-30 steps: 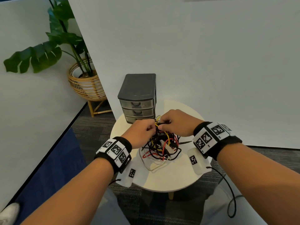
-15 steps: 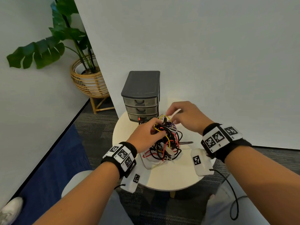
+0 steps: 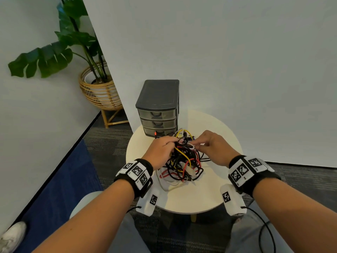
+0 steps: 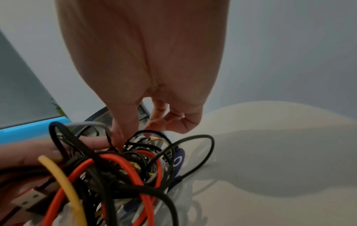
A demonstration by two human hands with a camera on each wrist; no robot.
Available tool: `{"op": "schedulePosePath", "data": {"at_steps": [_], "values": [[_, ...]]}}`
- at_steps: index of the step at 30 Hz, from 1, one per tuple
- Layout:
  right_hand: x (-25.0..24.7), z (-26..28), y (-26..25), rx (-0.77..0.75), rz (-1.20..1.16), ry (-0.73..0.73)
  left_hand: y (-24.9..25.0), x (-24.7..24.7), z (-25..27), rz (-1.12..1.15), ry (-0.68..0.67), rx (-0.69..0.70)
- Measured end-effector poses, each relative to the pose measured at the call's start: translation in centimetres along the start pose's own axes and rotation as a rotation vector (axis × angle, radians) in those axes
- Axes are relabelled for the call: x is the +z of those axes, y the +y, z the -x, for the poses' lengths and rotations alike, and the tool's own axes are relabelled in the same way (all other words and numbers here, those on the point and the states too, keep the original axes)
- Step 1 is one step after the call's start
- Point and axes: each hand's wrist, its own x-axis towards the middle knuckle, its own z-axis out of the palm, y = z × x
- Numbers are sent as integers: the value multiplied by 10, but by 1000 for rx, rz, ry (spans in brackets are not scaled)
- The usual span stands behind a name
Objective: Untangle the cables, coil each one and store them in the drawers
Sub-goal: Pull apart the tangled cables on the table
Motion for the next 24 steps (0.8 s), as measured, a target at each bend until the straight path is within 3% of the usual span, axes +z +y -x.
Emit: {"op": "schedulePosePath", "data": {"at_steps": [5, 8, 15, 20, 24], "values": [[6, -6, 17, 47, -109, -87, -4, 4, -1, 16, -52, 21], [10, -10, 18, 87, -127, -60, -3, 7, -1, 35, -59, 4], [24, -13, 20, 15, 296, -137, 4, 4, 2, 114, -101, -21], [18, -12, 10, -92, 395, 136, 15, -11, 5, 187, -111, 4], [4, -19, -16, -98, 175, 312, 16, -22, 1, 163, -65, 51]]}}
